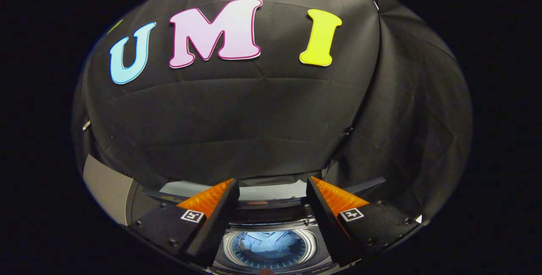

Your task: Put the clothes into the washing machine and then close the washing machine lid.

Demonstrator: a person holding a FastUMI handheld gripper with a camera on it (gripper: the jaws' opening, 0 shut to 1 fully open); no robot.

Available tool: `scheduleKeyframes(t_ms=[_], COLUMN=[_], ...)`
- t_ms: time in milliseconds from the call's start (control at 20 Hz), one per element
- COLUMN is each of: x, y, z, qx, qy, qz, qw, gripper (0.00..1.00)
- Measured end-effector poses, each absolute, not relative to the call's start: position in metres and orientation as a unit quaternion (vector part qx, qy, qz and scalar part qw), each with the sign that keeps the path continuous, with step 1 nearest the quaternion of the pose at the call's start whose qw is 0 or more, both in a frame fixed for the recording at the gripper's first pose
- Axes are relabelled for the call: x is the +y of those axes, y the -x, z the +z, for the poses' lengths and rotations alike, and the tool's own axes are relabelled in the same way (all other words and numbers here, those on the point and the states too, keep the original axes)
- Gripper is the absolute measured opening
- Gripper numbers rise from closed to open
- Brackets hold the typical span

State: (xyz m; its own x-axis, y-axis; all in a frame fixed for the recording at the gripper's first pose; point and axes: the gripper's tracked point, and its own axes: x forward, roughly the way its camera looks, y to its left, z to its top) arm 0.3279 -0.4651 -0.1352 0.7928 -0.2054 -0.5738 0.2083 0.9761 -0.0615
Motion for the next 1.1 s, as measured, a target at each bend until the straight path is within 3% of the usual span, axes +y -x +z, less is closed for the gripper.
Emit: scheduleKeyframes(t_ms=[1100], x=[-0.455], y=[-0.25], z=[-0.146], qx=[0.28], qy=[-0.007], qz=[-0.085], qw=[0.956], gripper=[0.99])
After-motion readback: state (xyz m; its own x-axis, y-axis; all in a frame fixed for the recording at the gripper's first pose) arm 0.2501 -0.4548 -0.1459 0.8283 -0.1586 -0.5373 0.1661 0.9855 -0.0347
